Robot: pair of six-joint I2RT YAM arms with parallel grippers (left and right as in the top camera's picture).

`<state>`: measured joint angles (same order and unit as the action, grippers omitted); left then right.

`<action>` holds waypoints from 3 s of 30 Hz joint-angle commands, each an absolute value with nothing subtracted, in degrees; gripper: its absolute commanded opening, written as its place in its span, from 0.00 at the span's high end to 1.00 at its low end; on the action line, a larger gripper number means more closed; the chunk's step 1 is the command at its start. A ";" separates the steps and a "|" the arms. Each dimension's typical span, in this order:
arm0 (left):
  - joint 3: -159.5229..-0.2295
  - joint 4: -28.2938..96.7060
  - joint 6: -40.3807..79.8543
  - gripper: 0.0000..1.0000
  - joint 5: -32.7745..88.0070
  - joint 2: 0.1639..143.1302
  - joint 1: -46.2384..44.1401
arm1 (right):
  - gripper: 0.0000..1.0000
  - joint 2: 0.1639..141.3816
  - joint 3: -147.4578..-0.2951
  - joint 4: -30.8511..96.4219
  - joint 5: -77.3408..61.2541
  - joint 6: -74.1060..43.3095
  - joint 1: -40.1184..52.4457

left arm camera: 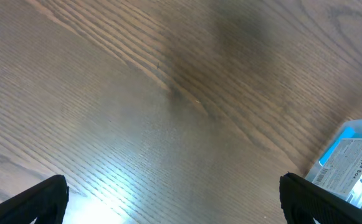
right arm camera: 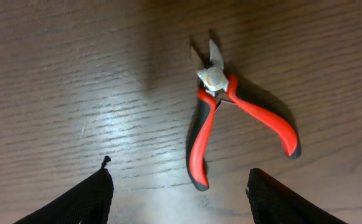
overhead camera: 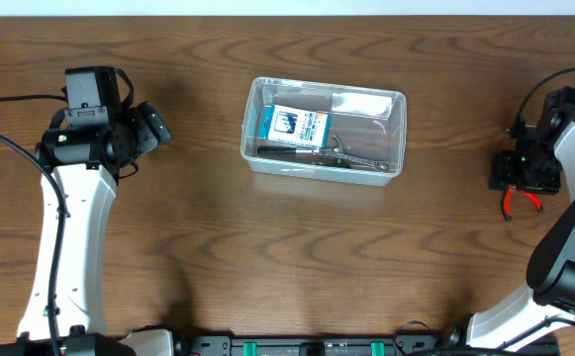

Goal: Pack container
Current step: 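Lower the right gripper onto the red-handled pliers and grasp them, then lift the pliers and carry them over the container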

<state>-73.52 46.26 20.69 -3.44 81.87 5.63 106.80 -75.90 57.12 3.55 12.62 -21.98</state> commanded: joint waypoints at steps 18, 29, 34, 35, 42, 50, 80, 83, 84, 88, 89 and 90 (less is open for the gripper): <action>-73.19 46.39 19.75 0.02 -4.36 81.69 5.87 | 0.30 107.00 -66.96 46.13 4.49 10.72 -24.95; -73.19 46.39 19.75 0.02 -4.36 81.71 5.87 | 0.30 107.00 -63.18 41.87 4.25 9.65 -24.95; -73.19 46.39 19.75 0.02 -4.36 81.71 5.87 | 0.30 107.00 -62.98 41.50 4.03 9.37 -24.95; -73.19 46.39 19.75 0.02 -4.36 81.71 5.87 | 0.30 107.00 -62.96 41.50 4.05 9.23 -24.95; -73.19 46.39 19.75 0.02 -4.36 81.71 5.87 | 0.43 107.00 -62.83 41.87 4.05 8.58 -24.95; -73.19 46.39 19.75 0.02 -4.36 81.71 5.87 | 0.74 107.00 -62.81 43.33 4.08 7.18 -24.95; -73.19 46.39 19.75 0.02 -4.36 81.71 5.87 | 0.99 104.14 -106.21 61.21 -2.42 11.07 -15.35; -73.19 46.39 19.75 0.02 -4.36 81.71 5.87 | 0.99 104.14 -113.27 64.25 -5.04 15.33 -9.98; -73.19 46.39 19.75 0.02 -4.36 81.71 5.87 | 0.99 104.14 -115.39 65.12 -4.99 16.14 -7.44; -73.19 46.39 19.75 0.02 -4.36 81.71 5.87 | 0.99 104.14 -118.83 66.22 -4.97 20.62 1.41; -73.19 46.39 19.73 0.02 -4.36 81.71 5.87 | 0.99 104.14 -118.89 66.17 -4.97 22.06 3.90; -73.19 46.39 19.75 0.02 -4.36 81.71 5.87 | 0.99 104.16 -118.87 66.26 -4.93 23.51 6.44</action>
<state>-73.52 46.26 20.71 -3.44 81.87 5.63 105.32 -117.64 65.69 -3.73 17.34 0.80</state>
